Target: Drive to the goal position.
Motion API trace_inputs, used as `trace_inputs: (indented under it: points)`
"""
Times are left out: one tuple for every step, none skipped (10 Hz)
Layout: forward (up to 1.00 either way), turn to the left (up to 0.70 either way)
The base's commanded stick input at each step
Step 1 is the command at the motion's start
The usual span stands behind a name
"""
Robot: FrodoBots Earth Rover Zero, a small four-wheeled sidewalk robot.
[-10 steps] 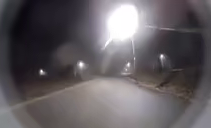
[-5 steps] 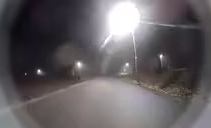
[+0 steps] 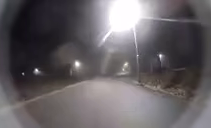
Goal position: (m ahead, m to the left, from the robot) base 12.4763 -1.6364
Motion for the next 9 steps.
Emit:
trace_inputs:
  points:
    - [1.0, 0.18]
    - [1.0, 0.17]
    - [1.0, 0.08]
    - [1.0, 0.06]
    - [1.0, 0.05]
    - [1.0, 0.05]
    - [1.0, 0.05]
    - [1.0, 0.09]
    - [1.0, 0.14]
